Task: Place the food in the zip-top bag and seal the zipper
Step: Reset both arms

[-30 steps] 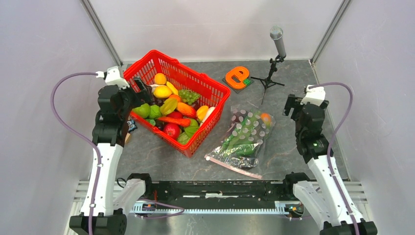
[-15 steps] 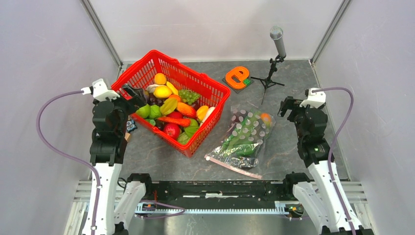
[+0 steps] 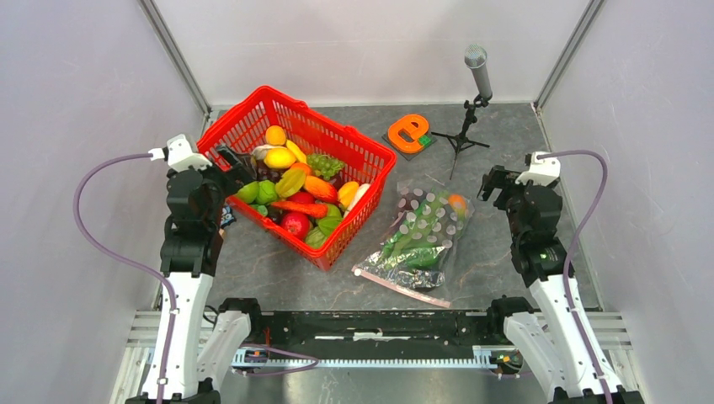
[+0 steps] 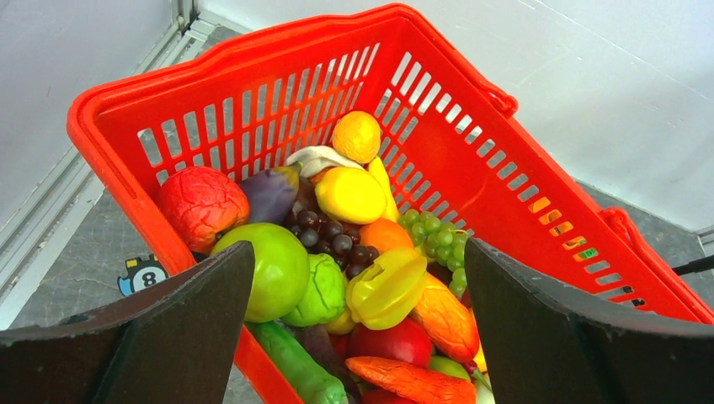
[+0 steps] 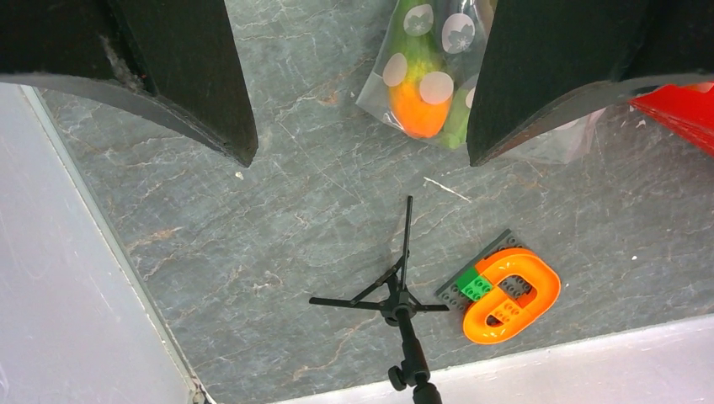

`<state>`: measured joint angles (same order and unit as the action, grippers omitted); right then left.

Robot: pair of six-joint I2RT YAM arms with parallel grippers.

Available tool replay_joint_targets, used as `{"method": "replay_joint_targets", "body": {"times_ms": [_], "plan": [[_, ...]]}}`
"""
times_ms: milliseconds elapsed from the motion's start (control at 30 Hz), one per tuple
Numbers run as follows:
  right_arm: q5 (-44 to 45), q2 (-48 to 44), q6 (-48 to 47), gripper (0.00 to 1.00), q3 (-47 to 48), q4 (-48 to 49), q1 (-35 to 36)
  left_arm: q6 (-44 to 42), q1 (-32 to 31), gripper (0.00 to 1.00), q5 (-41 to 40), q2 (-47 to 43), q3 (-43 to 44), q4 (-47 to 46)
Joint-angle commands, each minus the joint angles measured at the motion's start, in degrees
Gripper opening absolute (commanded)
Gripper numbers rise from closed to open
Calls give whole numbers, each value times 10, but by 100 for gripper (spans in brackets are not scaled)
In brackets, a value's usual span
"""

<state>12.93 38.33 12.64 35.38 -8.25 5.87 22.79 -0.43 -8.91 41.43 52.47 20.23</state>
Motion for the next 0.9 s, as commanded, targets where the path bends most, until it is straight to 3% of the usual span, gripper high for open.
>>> {"method": "replay_joint_targets", "body": {"times_ms": [0, 867], "plan": [[-13, 3, 4, 98, -4, 23, -2, 1, 3, 100, -2, -7, 3, -29], [-20, -11, -7, 98, -14, 21, -2, -3, 3, 100, 0, -4, 11, -19]]}}
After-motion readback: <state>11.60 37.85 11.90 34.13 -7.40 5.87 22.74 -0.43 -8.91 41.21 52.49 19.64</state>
